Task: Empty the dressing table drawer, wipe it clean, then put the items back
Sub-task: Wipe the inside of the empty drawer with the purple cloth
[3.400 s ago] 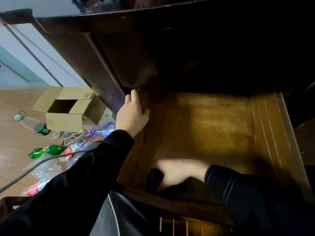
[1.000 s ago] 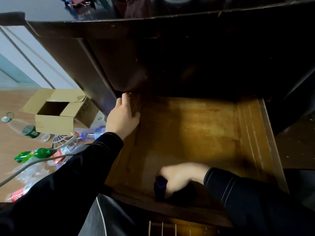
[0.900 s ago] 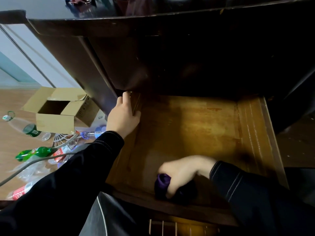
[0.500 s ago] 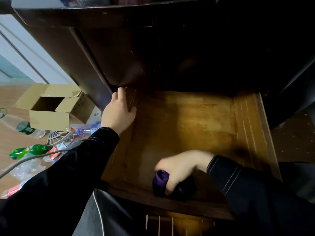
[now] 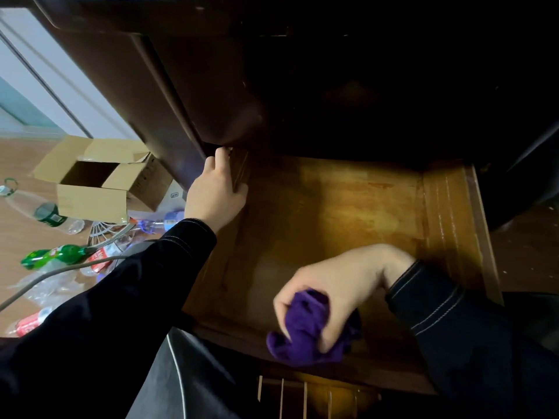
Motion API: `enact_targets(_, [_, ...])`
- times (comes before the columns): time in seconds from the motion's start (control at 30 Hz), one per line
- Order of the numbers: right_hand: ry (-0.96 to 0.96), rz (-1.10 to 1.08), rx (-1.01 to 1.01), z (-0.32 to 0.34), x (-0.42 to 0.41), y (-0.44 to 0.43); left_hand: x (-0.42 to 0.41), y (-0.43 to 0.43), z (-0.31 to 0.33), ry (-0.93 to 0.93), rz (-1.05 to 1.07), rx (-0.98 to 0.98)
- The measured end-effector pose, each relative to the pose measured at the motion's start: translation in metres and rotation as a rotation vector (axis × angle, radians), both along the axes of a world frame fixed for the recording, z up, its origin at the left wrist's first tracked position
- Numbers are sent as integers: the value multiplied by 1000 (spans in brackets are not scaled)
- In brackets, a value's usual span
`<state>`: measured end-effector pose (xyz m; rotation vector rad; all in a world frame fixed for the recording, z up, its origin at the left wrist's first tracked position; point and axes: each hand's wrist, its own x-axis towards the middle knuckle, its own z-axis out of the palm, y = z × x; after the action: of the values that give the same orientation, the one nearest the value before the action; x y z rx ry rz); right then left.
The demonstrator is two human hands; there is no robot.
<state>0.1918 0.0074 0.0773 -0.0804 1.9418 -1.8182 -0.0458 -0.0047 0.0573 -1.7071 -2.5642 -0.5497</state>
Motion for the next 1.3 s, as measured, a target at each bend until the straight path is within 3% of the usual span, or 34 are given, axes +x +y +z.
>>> enact_targets(0.1, [26, -1, 24, -3, 3, 0, 0, 0, 1, 6, 0, -4])
enact_targets(0.27, [-42, -221, 89, -17, -13, -18, 0, -1, 0, 11, -1, -5])
enact_targets(0.5, [-134, -59, 109, -10, 7, 2, 1, -1, 0, 4, -4, -3])
enact_targets(0.67, [-279, 45, 488, -35, -10, -18, 0, -1, 0, 13, -15, 0])
enact_targets(0.73, [-290, 85, 555, -39, -13, -21, -1, -1, -1, 15, -12, 8])
enact_targets(0.93, [-238, -18, 255, -11, 11, 4, 1, -1, 1, 14, -14, 13])
enact_targets(1.03, [-224, -133, 333, -13, 11, 2, 6, -6, 8, 132, -38, 78])
enact_targets(1.1, [-221, -283, 395, -15, 10, 6, 13, -18, 16, 145, -163, 216])
enact_targets(1.2, [-252, -746, 280, -11, 16, 21, 35, -39, 19, -139, -372, 198])
enact_targets(1.3, [-189, -1026, 71, -6, 20, 26, 66, -55, 20, -908, -248, -210])
